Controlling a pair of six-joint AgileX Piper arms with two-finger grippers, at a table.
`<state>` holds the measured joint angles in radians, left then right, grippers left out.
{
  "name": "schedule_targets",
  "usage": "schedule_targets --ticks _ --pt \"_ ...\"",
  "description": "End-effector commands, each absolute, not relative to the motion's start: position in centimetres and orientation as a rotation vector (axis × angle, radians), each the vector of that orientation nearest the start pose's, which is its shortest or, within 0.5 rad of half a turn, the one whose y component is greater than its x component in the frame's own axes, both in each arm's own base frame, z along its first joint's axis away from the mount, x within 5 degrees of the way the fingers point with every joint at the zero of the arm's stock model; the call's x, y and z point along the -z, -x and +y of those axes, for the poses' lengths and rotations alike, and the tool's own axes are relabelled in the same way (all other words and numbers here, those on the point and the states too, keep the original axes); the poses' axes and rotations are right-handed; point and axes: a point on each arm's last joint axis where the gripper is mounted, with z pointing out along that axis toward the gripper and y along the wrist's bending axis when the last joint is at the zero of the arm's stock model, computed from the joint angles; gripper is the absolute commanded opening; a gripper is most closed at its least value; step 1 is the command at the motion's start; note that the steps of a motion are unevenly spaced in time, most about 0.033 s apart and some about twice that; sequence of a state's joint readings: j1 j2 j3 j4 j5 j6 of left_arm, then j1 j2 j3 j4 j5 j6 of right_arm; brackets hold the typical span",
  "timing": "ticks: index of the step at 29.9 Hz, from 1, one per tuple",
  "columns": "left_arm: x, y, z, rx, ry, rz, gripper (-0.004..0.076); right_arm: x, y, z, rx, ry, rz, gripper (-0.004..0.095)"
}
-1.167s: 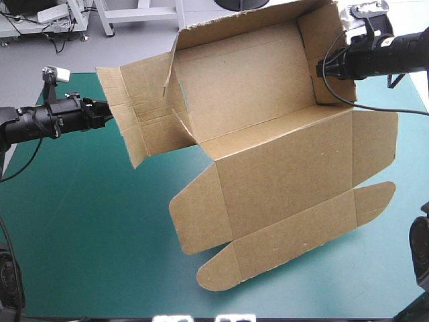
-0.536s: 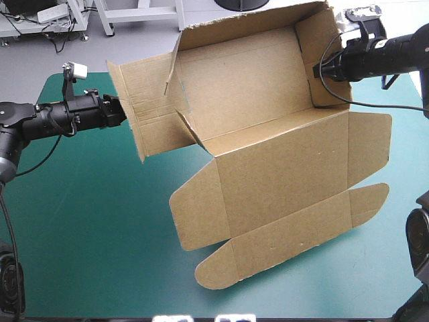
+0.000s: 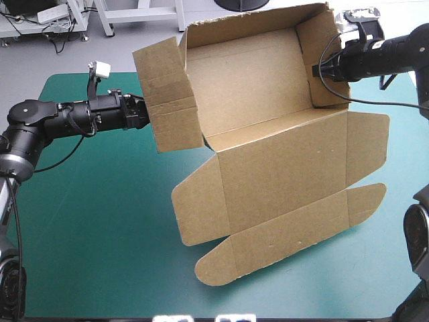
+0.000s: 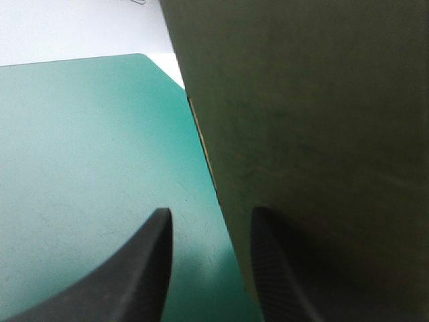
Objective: Fold the box
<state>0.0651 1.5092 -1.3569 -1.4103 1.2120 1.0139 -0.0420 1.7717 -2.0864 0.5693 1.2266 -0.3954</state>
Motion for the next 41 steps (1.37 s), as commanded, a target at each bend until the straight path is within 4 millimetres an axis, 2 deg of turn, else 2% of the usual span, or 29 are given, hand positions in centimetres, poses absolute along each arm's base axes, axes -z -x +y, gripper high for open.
schedule_targets --ticks 1,8,15,23,30,41 --pt "-42.6 -29.1 -7.1 1.349 -0.603 1.699 0.0374 -48.4 -36.2 3.6 -0.522 0.379 2.088 -0.002" --pt "-42.8 -29.0 -7.1 1.362 -0.593 1.69 0.0374 -48.1 -37.0 5.7 -0.431 0.362 2.079 -0.002" --pt "-42.5 -29.0 -7.1 1.343 -0.614 1.714 0.0381 -47.4 -37.8 9.2 -0.433 0.403 2.054 -0.002" --pt "-42.0 -29.6 -6.8 1.242 -0.594 1.756 0.0462 -47.0 -37.9 12.0 -0.385 0.412 2.034 -0.002" --pt "-41.2 -30.4 -6.8 1.109 -0.543 1.848 0.0462 -46.9 -37.8 13.0 -0.399 0.411 2.028 -0.002" --pt "-39.9 -31.6 -11.2 0.772 -0.401 1.966 0.0462 -46.9 -37.8 12.9 -0.399 0.404 2.039 -0.002"
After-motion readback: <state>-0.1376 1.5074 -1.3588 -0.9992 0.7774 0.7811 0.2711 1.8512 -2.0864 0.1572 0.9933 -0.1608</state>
